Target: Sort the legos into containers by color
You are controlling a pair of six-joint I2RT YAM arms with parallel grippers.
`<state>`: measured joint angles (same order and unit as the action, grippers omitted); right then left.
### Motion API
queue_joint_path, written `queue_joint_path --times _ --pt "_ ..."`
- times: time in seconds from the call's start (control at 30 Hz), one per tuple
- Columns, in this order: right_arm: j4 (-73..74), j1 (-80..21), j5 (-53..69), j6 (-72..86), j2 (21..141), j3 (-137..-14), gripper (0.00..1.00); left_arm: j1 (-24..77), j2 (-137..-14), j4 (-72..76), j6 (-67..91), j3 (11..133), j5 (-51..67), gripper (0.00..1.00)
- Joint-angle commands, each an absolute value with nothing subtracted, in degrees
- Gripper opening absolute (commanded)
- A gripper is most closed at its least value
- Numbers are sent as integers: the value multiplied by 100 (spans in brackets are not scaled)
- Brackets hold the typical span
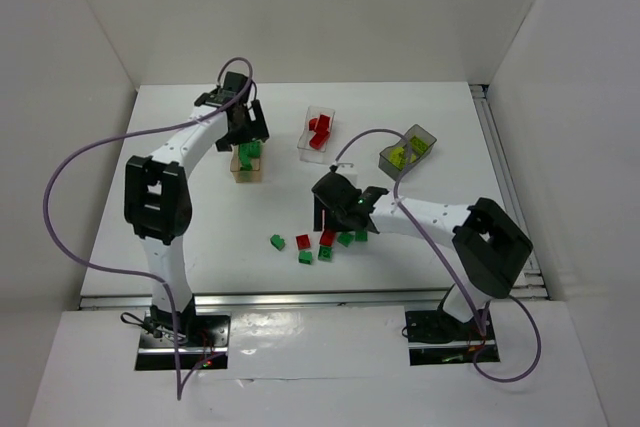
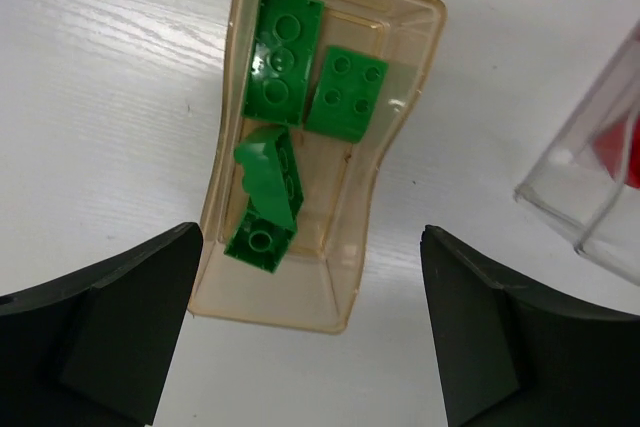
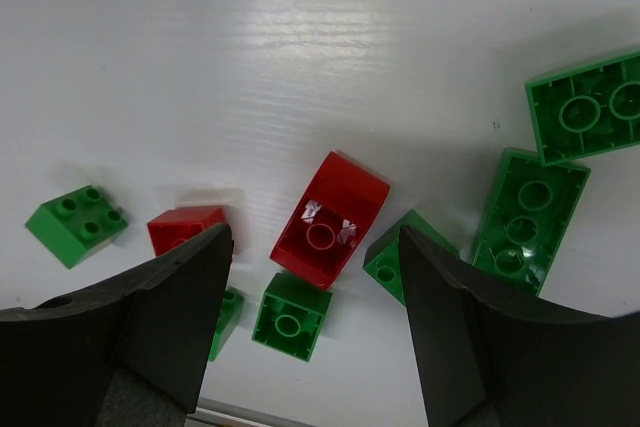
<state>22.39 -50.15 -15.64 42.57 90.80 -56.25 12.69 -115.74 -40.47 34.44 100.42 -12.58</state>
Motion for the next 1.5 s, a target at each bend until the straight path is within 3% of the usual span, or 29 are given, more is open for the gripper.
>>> queue_joint_path --times 0.0,0.27,0.4,0.63,0.9,1.2,1.47 --pt "2355 -5071 -1564 4289 9325 -5897 74 1520 -10742 -3894 3252 9984 -1072 100" --pt "2356 -5186 -1565 4351 9685 -5959 74 1687 -10161 -3832 3199 9633 -967 100" --pt "2250 -5238 -1564 4236 9870 -6064 69 1687 -10108 -3832 3146 9572 -1028 100" --pt "2443 -5291 -1898 4184 10107 -6468 46 1687 -9994 -3832 3146 9300 -1081 98" --pt "2453 -4800 -3137 2867 10107 -7557 46 1687 -9230 -3358 3016 8237 -1134 98" --pt "1653 -3667 -2418 2039 11449 -9322 46 1397 -8192 -3393 3103 7340 -890 96" --pt "1731 -3375 -2171 1986 12945 -11310 46 2091 -7384 -3595 3778 6487 -650 96"
